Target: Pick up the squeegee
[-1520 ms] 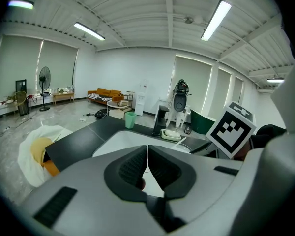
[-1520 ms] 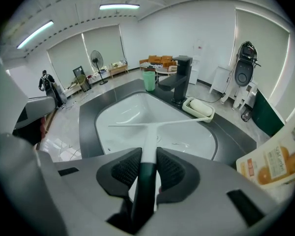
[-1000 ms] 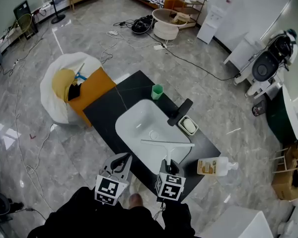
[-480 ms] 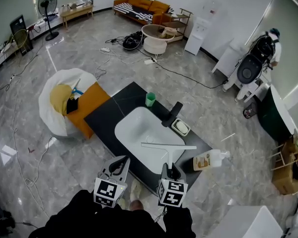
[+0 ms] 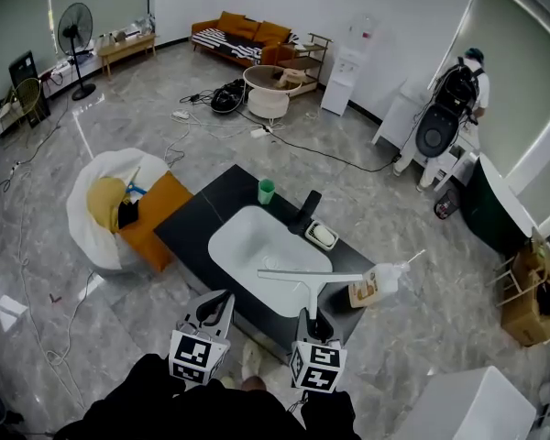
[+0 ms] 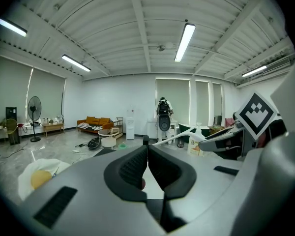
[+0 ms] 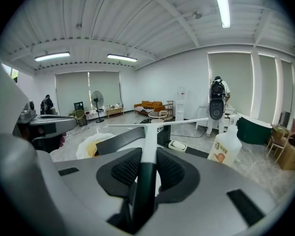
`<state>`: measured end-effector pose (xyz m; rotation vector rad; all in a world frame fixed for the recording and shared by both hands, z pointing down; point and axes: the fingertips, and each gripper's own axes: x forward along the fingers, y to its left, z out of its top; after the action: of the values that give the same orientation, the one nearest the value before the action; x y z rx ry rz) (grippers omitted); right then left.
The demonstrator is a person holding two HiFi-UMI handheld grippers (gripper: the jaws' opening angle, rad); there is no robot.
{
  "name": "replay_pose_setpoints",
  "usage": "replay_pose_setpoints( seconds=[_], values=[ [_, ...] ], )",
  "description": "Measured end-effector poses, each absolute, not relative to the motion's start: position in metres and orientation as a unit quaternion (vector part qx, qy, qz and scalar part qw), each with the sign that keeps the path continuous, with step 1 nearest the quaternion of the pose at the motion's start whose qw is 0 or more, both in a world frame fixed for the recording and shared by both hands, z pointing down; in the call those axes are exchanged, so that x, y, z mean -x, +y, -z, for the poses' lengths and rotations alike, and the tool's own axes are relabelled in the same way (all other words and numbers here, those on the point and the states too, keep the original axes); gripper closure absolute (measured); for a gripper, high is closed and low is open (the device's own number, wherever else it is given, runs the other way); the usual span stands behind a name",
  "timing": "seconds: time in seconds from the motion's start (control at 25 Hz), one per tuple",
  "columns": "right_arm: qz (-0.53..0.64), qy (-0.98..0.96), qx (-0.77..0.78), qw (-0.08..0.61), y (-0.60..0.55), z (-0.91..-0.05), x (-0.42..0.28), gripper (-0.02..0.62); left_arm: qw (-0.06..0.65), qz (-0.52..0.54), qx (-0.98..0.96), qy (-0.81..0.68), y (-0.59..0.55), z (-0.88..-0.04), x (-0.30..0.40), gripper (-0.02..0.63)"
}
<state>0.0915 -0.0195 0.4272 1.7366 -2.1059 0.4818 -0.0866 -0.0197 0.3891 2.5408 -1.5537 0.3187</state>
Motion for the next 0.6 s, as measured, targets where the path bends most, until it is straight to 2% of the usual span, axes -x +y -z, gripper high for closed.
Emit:
replay_pose_setpoints(
  seconds=[0.6],
  values=[
    [-0.16, -0.737, -0.639, 0.152, 0.064, -0.403, -0.104, 0.486, 0.053, -0.106, -0.861, -0.495, 0.048, -0.372, 0.077, 0.578]
  ],
)
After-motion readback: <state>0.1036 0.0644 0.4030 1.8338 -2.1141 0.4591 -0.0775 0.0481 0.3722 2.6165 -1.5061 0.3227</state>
